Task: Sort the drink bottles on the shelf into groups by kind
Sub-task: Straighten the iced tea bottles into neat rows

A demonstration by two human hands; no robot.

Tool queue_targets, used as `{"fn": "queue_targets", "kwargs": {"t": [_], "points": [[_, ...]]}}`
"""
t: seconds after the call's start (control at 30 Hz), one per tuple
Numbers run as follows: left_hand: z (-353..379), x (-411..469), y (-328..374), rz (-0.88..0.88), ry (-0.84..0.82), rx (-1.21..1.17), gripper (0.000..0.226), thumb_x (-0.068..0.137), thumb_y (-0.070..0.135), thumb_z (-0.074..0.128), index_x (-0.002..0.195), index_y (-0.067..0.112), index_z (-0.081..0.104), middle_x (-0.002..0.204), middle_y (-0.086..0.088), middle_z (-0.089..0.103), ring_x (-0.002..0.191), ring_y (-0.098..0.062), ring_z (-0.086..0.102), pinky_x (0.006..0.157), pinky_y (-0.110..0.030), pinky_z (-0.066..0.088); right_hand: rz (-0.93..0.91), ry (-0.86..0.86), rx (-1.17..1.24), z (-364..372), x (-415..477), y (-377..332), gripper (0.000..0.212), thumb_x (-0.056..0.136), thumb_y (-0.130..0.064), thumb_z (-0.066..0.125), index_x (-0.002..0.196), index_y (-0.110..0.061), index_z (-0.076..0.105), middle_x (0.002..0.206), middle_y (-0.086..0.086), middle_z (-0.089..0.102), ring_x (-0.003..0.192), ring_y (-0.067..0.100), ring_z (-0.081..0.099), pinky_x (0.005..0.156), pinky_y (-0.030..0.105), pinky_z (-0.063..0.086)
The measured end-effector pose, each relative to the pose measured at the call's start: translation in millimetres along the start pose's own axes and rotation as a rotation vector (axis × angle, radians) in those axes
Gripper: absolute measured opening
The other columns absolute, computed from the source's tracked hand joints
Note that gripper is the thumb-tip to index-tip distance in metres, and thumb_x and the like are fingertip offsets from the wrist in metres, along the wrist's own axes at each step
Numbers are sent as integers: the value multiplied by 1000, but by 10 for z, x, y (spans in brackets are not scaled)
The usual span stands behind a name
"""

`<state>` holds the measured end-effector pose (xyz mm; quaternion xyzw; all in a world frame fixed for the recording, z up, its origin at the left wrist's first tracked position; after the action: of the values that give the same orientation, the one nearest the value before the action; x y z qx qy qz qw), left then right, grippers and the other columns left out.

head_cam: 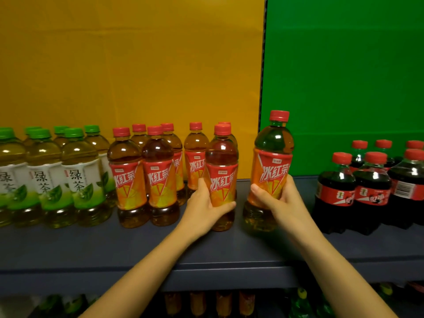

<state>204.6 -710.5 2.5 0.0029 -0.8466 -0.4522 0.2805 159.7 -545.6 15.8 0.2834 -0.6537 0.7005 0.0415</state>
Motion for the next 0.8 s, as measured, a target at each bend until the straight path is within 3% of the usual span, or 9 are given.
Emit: {"fn": "queue_targets", "kwargs": {"t": [0.1, 0.23, 0.33, 0.53, 0.7, 0.8], "points": [[-224, -68, -92, -23, 37, 28, 64, 72, 28, 76, 120, 16, 35, 125, 3, 53, 114, -12, 52, 95, -28, 44, -9, -52, 14, 228, 17, 54, 49, 81, -19, 67, 118, -32, 38, 109, -17, 57, 100, -3, 57, 79, 17, 47], [-374, -119, -150, -53, 72, 18, 61, 74, 25, 75, 117, 22, 32, 120, 5, 51, 110, -10, 51, 88, -23, 41, 0, -86, -32, 444, 59, 197, 55, 79, -22, 69, 123, -28, 38, 120, -7, 57, 112, 8, 55, 97, 32, 46], [-420, -137, -173, -55, 69, 15, 60, 75, 25, 74, 118, 23, 31, 120, 6, 50, 109, -8, 50, 87, -21, 40, 14, -112, -52, 551, 96, 273, 58, 79, -22, 70, 127, -25, 37, 123, -3, 56, 115, 11, 54, 101, 37, 44], [-439, -143, -226, -41, 80, 49, 65, 76, 27, 73, 125, 16, 32, 127, 3, 49, 117, -12, 51, 90, -21, 41, 6, -158, -109, 641, 165, 319, 67, 79, -26, 70, 135, -22, 34, 126, -5, 55, 116, 8, 53, 102, 35, 45], [-493, -238, -226, -6, 167, 171, 95, 68, 47, 73, 140, 19, 19, 140, 0, 42, 126, -13, 45, 103, -35, 43, -4, -166, -199, 623, 155, 336, 80, 71, -41, 73, 137, -26, 30, 130, -6, 51, 119, 8, 50, 103, 39, 44], [-529, -342, -207, 6, 234, 258, 93, 71, 41, 73, 142, 17, 19, 141, -1, 41, 125, -15, 46, 102, -39, 45, -6, -145, -254, 569, 101, 372, 84, 70, -35, 76, 137, -25, 26, 132, -8, 46, 118, 6, 47, 98, 26, 44]]}}
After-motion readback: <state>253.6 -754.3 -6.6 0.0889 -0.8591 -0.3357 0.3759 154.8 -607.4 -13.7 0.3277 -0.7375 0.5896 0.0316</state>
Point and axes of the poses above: each hand's wrist, its own x-axis towards the middle knuckle, its own z-axis out of the palm, y = z × x, the point moved 8 cm from there along x, towards the middle knuckle
